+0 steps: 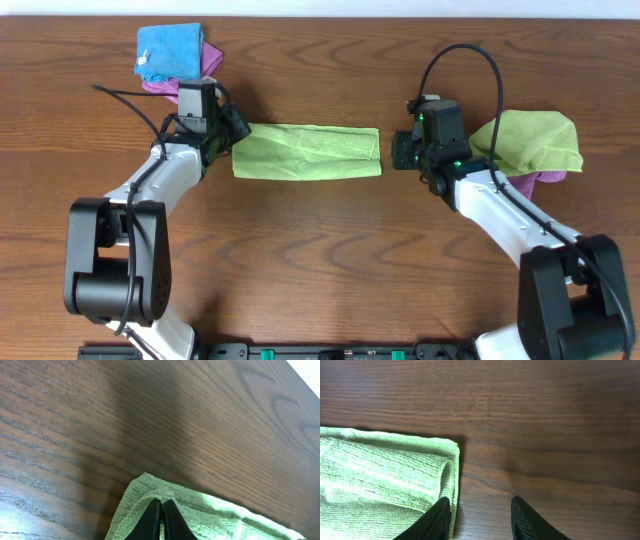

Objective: Fold the cloth

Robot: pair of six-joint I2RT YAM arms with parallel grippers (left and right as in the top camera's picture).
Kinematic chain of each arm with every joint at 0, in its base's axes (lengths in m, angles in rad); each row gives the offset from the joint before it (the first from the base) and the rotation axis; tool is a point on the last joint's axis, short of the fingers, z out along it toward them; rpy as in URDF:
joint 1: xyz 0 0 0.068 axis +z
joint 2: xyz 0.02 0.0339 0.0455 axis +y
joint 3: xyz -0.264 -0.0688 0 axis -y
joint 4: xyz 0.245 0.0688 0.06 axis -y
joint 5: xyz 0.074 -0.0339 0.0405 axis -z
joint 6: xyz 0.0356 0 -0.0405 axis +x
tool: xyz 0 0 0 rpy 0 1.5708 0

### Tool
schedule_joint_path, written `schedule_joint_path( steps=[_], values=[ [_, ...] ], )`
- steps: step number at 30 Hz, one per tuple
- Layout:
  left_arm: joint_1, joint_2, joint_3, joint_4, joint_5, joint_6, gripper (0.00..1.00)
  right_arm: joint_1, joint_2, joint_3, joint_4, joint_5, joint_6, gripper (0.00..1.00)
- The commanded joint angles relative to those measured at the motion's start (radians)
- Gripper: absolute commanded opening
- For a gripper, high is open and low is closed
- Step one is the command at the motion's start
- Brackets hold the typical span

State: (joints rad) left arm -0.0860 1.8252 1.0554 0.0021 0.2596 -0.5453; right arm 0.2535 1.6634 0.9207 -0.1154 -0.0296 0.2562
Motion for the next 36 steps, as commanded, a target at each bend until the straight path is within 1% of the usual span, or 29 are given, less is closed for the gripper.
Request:
schedule_joint_path(
  steps=[1,8,21,28,29,30,31,32,35,36],
  values=[
    [0.000,0.007,0.034,0.000,0.005,0.014,0.06,-0.003,-0.010,0.001,-0.002,-0.005,0.013,0.40],
    [0.000,0.014,0.037,0.019,-0.005,0.026,0.06,-0.003,-0.010,0.001,-0.002,-0.005,0.013,0.40],
    [0.000,0.128,0.037,0.132,-0.004,0.033,0.06,-0.003,-0.010,0.001,-0.002,-0.005,0.013,0.39],
    [0.000,0.163,0.037,0.141,0.000,0.033,0.06,-0.003,-0.010,0.001,-0.002,-0.005,0.013,0.39],
    [0.000,0.162,0.037,0.141,0.003,0.033,0.09,-0.003,-0.010,0.001,-0.002,-0.005,0.013,0.39],
    [0.000,0.161,0.038,0.140,0.004,0.033,0.15,-0.003,-0.010,0.001,-0.002,-0.005,0.013,0.39],
    [0.002,0.158,0.038,0.138,0.003,0.034,0.32,-0.003,-0.010,0.001,-0.004,-0.008,0.013,0.40],
    [0.002,0.154,0.038,0.135,0.004,0.039,0.40,-0.003,-0.010,0.001,-0.005,-0.016,0.013,0.41],
    [0.002,0.128,0.040,0.124,0.004,0.061,0.57,-0.003,-0.010,0.001,-0.009,-0.041,0.013,0.42],
    [0.002,0.109,0.041,0.118,0.004,0.078,0.59,-0.003,-0.010,0.001,-0.010,-0.046,0.013,0.42]
  ],
)
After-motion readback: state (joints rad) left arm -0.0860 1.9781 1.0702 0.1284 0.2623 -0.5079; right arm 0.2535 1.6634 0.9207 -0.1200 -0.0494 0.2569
